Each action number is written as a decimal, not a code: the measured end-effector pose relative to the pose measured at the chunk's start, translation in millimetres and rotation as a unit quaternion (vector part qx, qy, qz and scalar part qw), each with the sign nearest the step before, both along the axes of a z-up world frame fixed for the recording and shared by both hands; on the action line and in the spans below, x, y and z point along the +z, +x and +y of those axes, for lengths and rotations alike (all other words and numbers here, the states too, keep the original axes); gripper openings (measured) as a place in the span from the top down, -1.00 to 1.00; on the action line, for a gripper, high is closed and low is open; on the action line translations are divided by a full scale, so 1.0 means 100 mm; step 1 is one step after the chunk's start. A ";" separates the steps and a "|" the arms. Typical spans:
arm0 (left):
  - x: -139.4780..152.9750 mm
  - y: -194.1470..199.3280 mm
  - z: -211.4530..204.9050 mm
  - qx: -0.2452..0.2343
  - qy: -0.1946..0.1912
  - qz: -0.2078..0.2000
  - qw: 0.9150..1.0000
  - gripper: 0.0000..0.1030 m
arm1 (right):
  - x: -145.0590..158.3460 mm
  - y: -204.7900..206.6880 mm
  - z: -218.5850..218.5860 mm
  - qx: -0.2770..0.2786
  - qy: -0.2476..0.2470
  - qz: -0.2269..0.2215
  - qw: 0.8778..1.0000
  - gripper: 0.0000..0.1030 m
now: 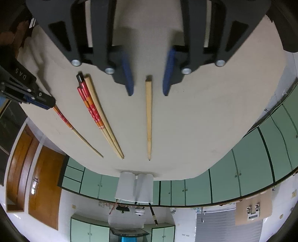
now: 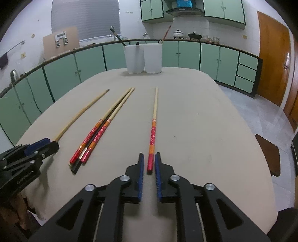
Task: Organize utensils
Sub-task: 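Grasp a plain wooden chopstick with the left tool while the right tool grasps a red chopstick, then carry both chopsticks to the white holder and lower them into it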
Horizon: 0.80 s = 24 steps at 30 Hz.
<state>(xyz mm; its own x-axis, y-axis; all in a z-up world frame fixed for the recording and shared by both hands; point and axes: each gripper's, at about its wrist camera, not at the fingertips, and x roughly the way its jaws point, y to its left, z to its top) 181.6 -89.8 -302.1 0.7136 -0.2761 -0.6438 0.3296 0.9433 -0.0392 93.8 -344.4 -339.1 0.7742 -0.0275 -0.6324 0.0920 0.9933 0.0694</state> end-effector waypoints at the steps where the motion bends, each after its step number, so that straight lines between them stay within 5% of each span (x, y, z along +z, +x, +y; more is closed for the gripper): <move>1: 0.00 -0.01 0.00 -0.002 0.002 -0.001 1.000 0.36 | 0.00 -0.01 0.00 0.002 -0.002 0.000 1.000 0.73; 6: 0.02 0.04 0.00 -0.008 -0.005 0.009 1.000 0.88 | 0.01 0.04 0.02 0.009 -0.006 0.009 1.000 0.86; 13: 0.29 0.05 0.09 -0.001 -0.025 0.011 1.000 0.88 | 0.25 -0.06 0.00 0.018 0.015 0.003 1.000 0.88; 24: 1.20 -0.02 0.19 -0.011 -0.042 -0.060 0.997 0.88 | 1.32 -0.10 -0.06 0.052 0.004 -0.063 0.997 0.88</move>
